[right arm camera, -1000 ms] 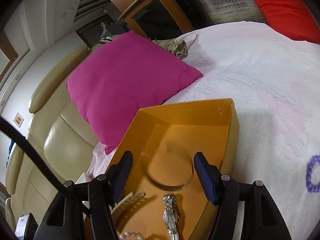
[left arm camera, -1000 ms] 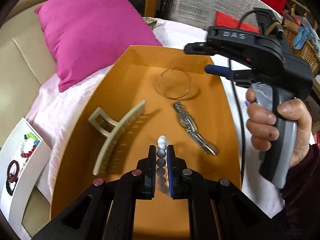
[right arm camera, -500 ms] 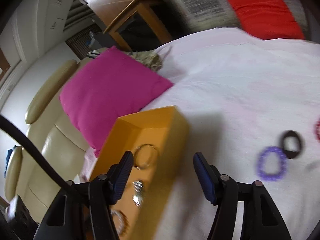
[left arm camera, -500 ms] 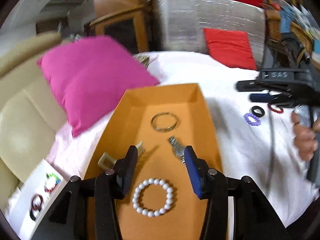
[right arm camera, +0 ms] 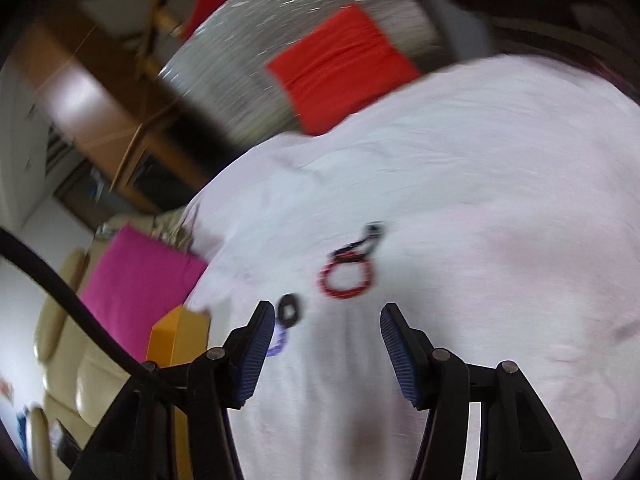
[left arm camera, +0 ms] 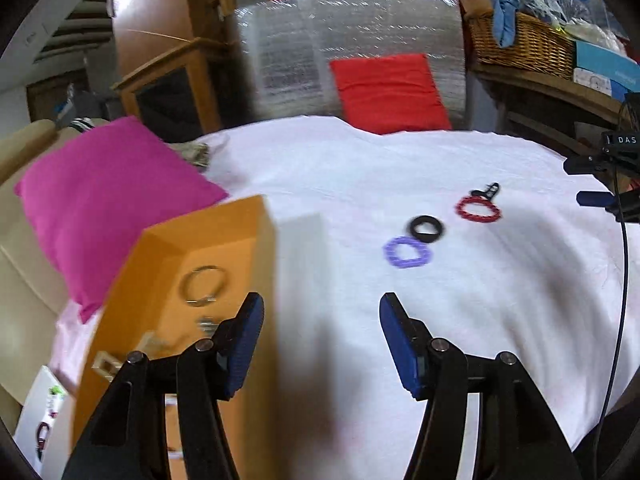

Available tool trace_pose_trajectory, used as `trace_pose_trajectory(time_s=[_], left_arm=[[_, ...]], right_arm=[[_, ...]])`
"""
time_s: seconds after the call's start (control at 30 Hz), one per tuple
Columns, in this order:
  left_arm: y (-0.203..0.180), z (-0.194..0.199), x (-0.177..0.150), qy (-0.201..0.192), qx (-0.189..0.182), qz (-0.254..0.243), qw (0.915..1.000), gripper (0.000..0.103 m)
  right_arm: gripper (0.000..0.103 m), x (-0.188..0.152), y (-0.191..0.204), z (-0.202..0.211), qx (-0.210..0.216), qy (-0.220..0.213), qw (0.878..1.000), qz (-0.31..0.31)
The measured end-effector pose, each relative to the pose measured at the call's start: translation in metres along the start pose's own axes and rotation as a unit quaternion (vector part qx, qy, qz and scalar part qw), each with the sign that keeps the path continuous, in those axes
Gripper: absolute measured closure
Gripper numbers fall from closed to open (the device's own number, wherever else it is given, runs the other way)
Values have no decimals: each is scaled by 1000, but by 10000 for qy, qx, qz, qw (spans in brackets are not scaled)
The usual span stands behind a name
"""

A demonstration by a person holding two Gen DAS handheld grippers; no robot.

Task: Organize jewelry
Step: 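Grasp the purple bead bracelet with the left tool while the right grasps the black clasp keychain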

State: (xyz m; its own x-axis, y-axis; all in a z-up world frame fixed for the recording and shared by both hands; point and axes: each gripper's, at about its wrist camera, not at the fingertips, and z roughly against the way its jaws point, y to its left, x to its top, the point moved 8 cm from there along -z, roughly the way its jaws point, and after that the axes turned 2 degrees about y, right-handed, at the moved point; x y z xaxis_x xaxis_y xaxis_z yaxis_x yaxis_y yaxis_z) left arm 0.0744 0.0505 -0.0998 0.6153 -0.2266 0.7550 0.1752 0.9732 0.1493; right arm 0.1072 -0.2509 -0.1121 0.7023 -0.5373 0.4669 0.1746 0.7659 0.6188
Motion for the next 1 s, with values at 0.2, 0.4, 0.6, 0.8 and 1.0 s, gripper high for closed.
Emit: trace_pose_trajectory(time_s=[0.2, 0.4, 0.6, 0.8, 1.0], left_arm=[[-38, -28, 5, 198, -13, -272, 9994, 42], [-52, -61, 13, 442, -173, -126, 9988, 42], [-61, -80, 23, 519, -457, 85, 9976, 42], [-66, -109, 29, 644, -738, 305, 9947, 42], [-62, -126, 26, 836, -929, 421, 9913, 42]], right_arm=[[44, 9, -24, -8, -69, 249, 9993, -253], [44, 15, -26, -32, -13, 465, 9986, -237], [47, 22, -20, -70, -53, 691, 9975, -127], [47, 37, -31, -92, 153, 603, 9954, -731], [47, 50, -31, -106, 127, 442, 9947, -922]])
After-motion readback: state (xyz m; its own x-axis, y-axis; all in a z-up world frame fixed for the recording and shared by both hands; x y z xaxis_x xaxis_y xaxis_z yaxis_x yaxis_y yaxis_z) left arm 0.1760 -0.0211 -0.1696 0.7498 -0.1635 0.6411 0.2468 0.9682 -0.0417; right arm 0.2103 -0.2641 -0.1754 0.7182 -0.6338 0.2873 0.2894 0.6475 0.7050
